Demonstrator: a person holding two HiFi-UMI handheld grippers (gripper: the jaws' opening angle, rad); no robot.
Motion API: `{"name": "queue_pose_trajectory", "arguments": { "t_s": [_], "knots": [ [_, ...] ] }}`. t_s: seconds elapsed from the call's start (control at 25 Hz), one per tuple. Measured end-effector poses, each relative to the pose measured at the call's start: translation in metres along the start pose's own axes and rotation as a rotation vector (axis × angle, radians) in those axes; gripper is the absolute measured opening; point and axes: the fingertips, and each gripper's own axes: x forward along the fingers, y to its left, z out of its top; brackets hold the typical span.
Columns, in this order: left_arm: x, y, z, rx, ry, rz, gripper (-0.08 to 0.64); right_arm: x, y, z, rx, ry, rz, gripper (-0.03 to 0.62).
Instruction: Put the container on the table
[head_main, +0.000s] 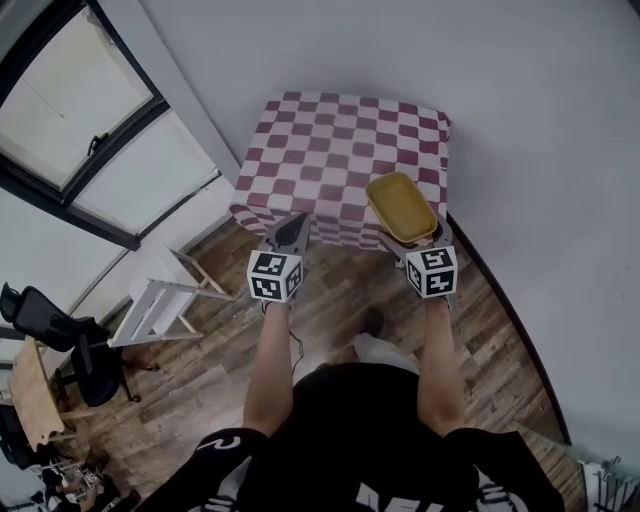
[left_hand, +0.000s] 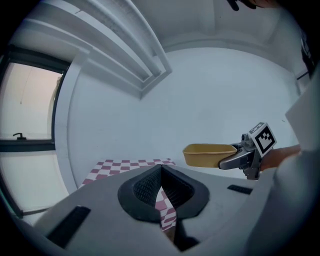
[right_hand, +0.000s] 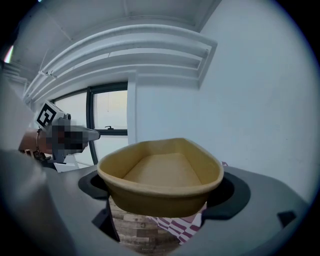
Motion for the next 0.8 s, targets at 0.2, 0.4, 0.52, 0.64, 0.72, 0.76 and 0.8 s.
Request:
{"name": "queue_pose_trajectory", "arguments": {
  "t_s": [0.2,0.4,0.52,0.64,0.72,0.76,0.8],
  "knots": [
    [0.046,0.004,0.011,-0.001,0.014,0.008,0.025,0.03,-0.04,0.005,0.009,0.007,0.013,0.558],
    [0.089,-0.003,0.023,-0.004,0.018,0.011,0.025,0.047,-0.075,0.013,0.017,0.0,0.031,0.558],
    [0.109,-0.019,0.029,0.009,0.023,-0.001,0.025,0.053,-0.091,0.013,0.027,-0.004,0.044,0.558],
    [0.126,-0.027,0.032,0.017,0.028,0.001,0.025,0.061,-0.103,0.012,0.024,-0.003,0.065,0.558],
    [0.133,-0.029,0.034,0.02,0.03,0.011,0.025,0.066,-0.108,0.011,0.023,-0.003,0.081,0.558],
    [0.136,-0.03,0.034,0.022,0.033,0.015,0.025,0.068,-0.11,0.01,0.025,-0.002,0.087,0.558],
    [0.138,-0.032,0.034,0.024,0.038,0.017,0.025,0.069,-0.113,0.009,0.028,-0.001,0.09,0.558]
  ]
}}
